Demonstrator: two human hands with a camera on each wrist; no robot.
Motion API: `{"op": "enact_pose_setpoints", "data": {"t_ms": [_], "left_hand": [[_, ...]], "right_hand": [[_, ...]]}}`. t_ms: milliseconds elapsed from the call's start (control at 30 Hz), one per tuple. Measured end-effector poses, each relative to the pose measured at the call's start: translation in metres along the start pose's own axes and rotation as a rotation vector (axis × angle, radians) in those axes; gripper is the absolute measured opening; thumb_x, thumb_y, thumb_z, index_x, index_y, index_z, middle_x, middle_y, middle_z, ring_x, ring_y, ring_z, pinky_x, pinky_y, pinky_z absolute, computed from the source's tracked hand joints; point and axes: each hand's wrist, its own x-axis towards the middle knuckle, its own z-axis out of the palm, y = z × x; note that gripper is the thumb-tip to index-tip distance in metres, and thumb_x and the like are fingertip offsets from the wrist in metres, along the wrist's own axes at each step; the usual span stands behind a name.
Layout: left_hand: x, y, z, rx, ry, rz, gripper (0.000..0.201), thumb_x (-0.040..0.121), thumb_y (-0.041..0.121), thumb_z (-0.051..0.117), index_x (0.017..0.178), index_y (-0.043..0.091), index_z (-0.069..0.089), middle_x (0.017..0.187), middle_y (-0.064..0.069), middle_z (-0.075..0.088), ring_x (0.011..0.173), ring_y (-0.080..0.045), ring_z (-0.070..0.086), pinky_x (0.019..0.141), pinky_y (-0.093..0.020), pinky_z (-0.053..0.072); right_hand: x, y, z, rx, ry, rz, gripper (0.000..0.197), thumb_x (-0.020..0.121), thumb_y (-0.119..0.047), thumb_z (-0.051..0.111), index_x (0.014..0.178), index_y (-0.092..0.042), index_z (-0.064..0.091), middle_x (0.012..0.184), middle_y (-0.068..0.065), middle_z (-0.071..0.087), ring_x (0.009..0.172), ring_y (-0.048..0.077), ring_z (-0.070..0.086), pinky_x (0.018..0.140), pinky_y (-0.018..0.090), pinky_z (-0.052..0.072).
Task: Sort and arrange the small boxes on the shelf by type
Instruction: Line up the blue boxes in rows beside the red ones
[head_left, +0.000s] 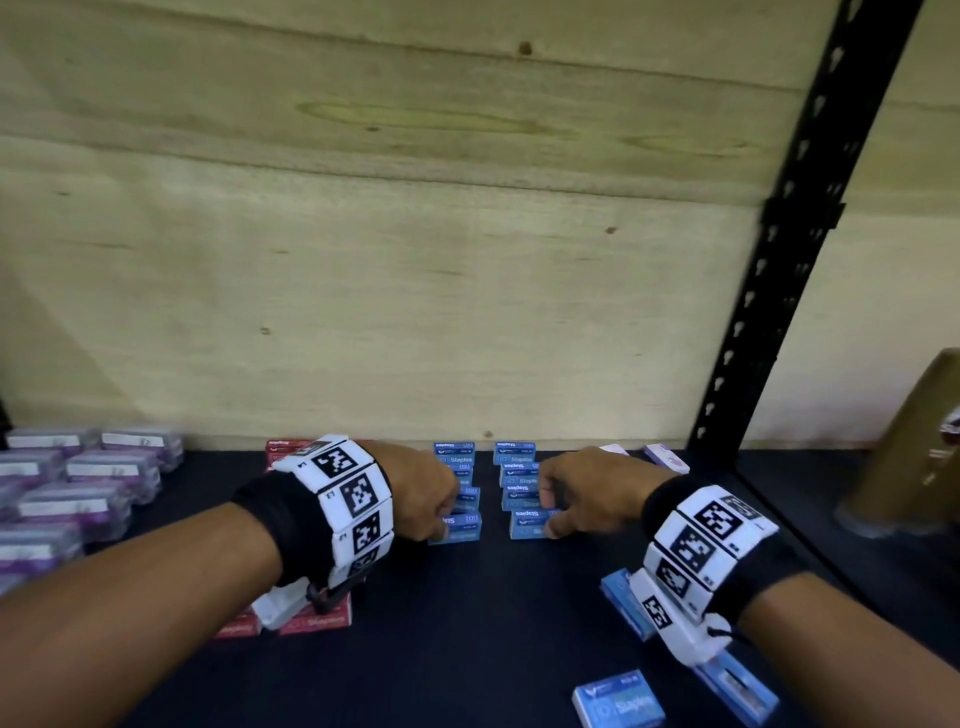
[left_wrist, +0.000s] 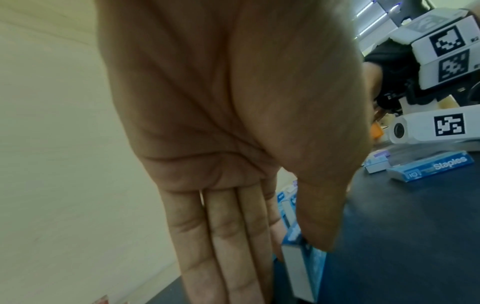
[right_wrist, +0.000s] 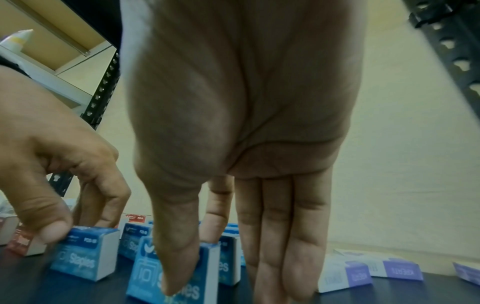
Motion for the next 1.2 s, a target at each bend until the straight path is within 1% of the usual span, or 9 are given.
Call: {"op": "enact_pose_setpoints", "data": {"t_ms": [200,367,467,600,733,833,1033,1133,1200], "left_hand": [[0.002,0.000,0.000,-0.001,0.017,-0.009,0.024,0.098,0.032,0.051,0.110,0.013,0.059,0.110,-0.006,0.063,0.087,-0.022,0.053,0.079,-0.032,0.044],[-0.007,0.002,-0.004,-0.041,0.051,-0.033,0.032,0.095,0.041,0.055,0.115,0.016,0.057,0.107,-0.001,0.060,0.094,-0.023,0.059,0.081,-0.033,0.048],[-0.017,0.010,-0.010,-0.011,0.148,-0.035,0.034,0.095,0.046,0.052,0.120,0.022,0.052,0.113,-0.002,0.056,0.098,-0.023,0.057,0.077,-0.033,0.046],[-0.029,0.035,-0.015,-0.057,0.226,0.078,0.026,0.093,0.045,0.055,0.106,0.023,0.056,0.102,0.004,0.060,0.089,-0.019,0.057,0.072,-0.033,0.046],[-0.040,0.068,-0.009,-0.105,0.180,0.200,0.027,0.090,0.050,0.057,0.097,0.024,0.061,0.087,0.009,0.062,0.086,-0.017,0.060,0.075,-0.033,0.051],[-0.044,0.090,0.000,-0.129,0.109,0.242,0.034,0.087,0.056,0.059,0.101,0.025,0.061,0.093,0.007,0.064,0.086,-0.017,0.059,0.077,-0.034,0.052],[-0.046,0.118,0.017,-0.055,0.097,0.264,0.054,0.086,0.068,0.051,0.111,0.021,0.062,0.106,-0.003,0.065,0.094,-0.026,0.061,0.078,-0.036,0.051],[-0.047,0.122,0.024,-0.046,0.153,0.282,0.051,0.086,0.067,0.051,0.108,0.022,0.060,0.106,-0.005,0.063,0.092,-0.029,0.060,0.071,-0.035,0.046],[-0.048,0.121,0.025,-0.056,0.167,0.320,0.045,0.087,0.063,0.053,0.107,0.023,0.061,0.104,-0.003,0.064,0.092,-0.028,0.060,0.071,-0.035,0.047]], "right_hand": [[0.001,0.000,-0.001,0.001,0.001,-0.001,0.028,0.080,-0.038,0.078,0.095,-0.029,0.057,0.092,-0.012,0.056,0.085,0.014,0.056,0.065,0.025,0.040],[-0.010,0.004,-0.005,0.022,-0.055,0.029,0.034,0.081,-0.040,0.077,0.101,-0.032,0.051,0.091,-0.013,0.055,0.089,0.014,0.054,0.077,0.028,0.042],[-0.024,0.007,-0.007,0.033,-0.061,0.061,0.036,0.081,-0.043,0.075,0.106,-0.032,0.052,0.104,-0.009,0.062,0.097,0.015,0.058,0.087,0.030,0.047],[-0.043,0.013,-0.010,0.009,-0.044,0.112,0.038,0.082,-0.047,0.073,0.111,-0.028,0.056,0.105,-0.008,0.059,0.096,0.015,0.057,0.088,0.029,0.046],[-0.058,0.015,-0.011,-0.044,-0.109,0.154,0.038,0.081,-0.052,0.072,0.107,-0.026,0.061,0.101,-0.009,0.064,0.094,0.014,0.059,0.089,0.029,0.048],[-0.069,0.014,-0.007,-0.087,-0.153,0.179,0.041,0.081,-0.054,0.070,0.105,-0.021,0.068,0.104,-0.004,0.070,0.099,0.017,0.064,0.092,0.034,0.051],[-0.082,0.012,0.005,-0.132,-0.178,0.202,0.052,0.080,-0.059,0.067,0.093,-0.009,0.073,0.086,0.003,0.069,0.086,0.024,0.065,0.080,0.033,0.052],[-0.087,0.009,0.010,-0.145,-0.181,0.214,0.050,0.083,-0.057,0.066,0.084,-0.008,0.068,0.073,0.001,0.057,0.072,0.021,0.055,0.069,0.029,0.044],[-0.090,0.008,0.011,-0.145,-0.174,0.218,0.049,0.083,-0.056,0.067,0.089,-0.007,0.069,0.079,0.002,0.062,0.076,0.021,0.057,0.070,0.029,0.045]]}}
